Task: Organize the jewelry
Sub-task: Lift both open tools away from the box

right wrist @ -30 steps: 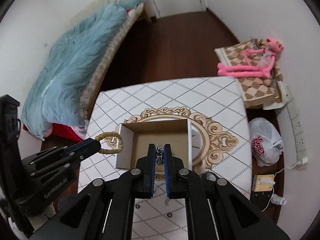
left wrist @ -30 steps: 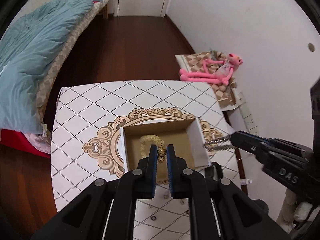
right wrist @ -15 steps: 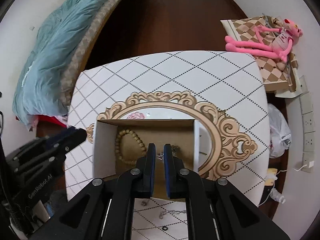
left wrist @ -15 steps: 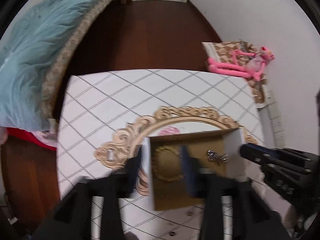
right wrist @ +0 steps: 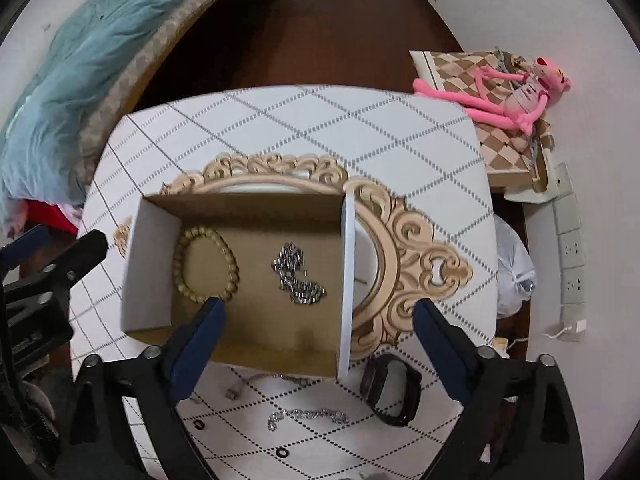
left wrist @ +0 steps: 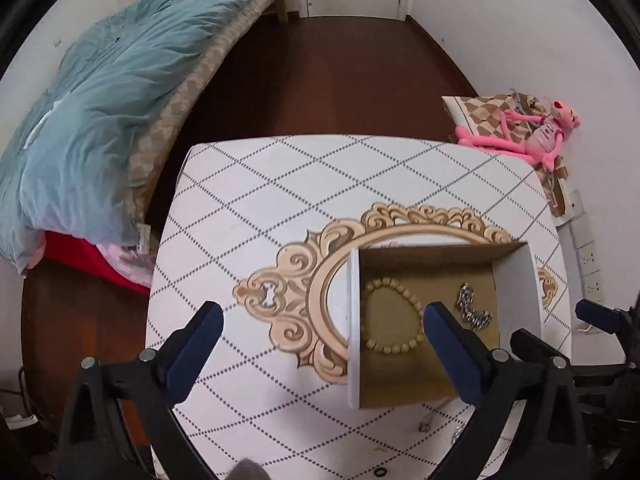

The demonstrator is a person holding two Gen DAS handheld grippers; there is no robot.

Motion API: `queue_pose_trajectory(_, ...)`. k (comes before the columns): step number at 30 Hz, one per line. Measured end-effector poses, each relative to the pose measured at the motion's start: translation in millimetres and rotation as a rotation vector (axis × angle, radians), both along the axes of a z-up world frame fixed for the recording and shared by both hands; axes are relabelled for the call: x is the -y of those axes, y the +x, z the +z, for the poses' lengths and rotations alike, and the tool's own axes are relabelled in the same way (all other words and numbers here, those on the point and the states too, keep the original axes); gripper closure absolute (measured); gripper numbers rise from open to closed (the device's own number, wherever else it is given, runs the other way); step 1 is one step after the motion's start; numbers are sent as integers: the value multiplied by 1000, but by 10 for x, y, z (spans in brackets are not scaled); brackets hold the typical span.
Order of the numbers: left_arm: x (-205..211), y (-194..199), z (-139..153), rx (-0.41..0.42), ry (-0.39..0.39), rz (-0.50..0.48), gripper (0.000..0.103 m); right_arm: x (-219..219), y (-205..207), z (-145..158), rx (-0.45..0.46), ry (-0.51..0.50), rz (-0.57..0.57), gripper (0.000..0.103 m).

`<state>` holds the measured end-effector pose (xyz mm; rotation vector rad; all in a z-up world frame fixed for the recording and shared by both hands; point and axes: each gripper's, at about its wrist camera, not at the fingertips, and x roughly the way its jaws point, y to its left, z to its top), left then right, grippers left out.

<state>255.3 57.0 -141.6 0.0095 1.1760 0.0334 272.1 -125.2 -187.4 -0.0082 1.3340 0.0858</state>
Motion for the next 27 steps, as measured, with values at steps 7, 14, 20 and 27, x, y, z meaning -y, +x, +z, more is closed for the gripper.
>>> queue_pose_trajectory(7, -15, -213, 66, 16, 2, 4, 1, -23, -180, -29, 22, -33, -28, 3)
queue_pose_trajectory(14, -19, -462, 288, 65, 5, 15, 1, -63, -422, 253, 94, -49, -35, 3)
queue_pose_trajectory(20, -54, -756, 553, 108, 16, 29, 1, -81, -713, 633, 188, -68, -48, 3)
queue_pose_trajectory(27, -43, -1088, 840, 162, 14, 29, 1, -52, -1070, 1020, 267, -61, -65, 3)
